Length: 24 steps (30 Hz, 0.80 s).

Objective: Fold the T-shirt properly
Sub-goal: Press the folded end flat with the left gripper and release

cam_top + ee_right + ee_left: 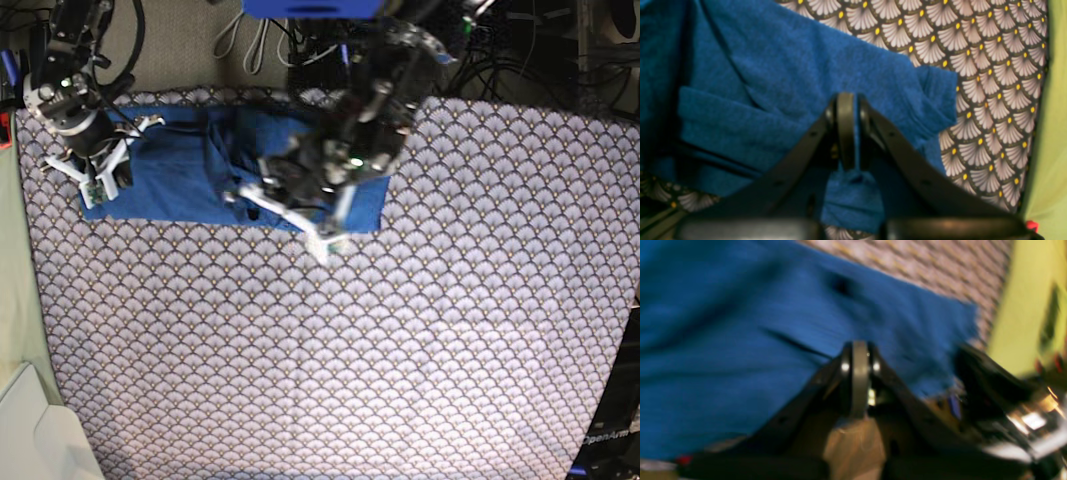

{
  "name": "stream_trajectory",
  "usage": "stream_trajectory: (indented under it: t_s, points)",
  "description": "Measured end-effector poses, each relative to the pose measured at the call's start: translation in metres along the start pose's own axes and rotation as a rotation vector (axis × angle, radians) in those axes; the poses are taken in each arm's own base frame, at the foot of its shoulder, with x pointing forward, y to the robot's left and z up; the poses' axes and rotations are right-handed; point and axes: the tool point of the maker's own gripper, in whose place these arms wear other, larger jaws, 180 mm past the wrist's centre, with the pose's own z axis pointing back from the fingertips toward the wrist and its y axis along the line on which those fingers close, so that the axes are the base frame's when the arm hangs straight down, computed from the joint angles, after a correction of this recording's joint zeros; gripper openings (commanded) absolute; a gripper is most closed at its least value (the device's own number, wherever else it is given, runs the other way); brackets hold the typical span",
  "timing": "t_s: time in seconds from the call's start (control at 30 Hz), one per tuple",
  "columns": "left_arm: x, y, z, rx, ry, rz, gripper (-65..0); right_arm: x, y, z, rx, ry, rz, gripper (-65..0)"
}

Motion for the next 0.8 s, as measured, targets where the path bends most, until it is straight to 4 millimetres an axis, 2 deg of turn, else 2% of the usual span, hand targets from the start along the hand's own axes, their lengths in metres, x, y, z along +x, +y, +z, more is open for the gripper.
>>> stream_trajectory:
  t_s: [0.13,0.3,0.47,0.67,0.73,0.8]
  points:
    - [0.0,0.027,0.0,0.051,0.002,0.053,-64.8,0.0,0.0,0.0,0.0,-0.001,0.001,-62.8]
    - [0.017,0.036,0.001,0.065,-0.042,0.09,-64.8,0.0,0.0,0.0,0.0,0.0,0.0,-62.8]
    - [-0.005,0.048,-0.02,0.122,0.045,0.098,-64.8,0.0,0.002,0.0,0.003,-0.001,-0.004,-62.8]
    - [-0.005,0.026,-0.032,0.098,0.063,0.091,-64.8,0.001,0.001,0.0,0.001,-0.004,-0.003,-62.8]
    - [-0.015,0.009,-0.034,0.076,0.084,0.021,-64.8,0.0,0.0,0.0,0.001,0.0,-0.001,-62.8]
    - [-0.031,-0.017,-0.034,0.029,0.118,-0.054,-64.8,-0.001,0.001,0.0,0.002,0.001,-0.002,-62.8]
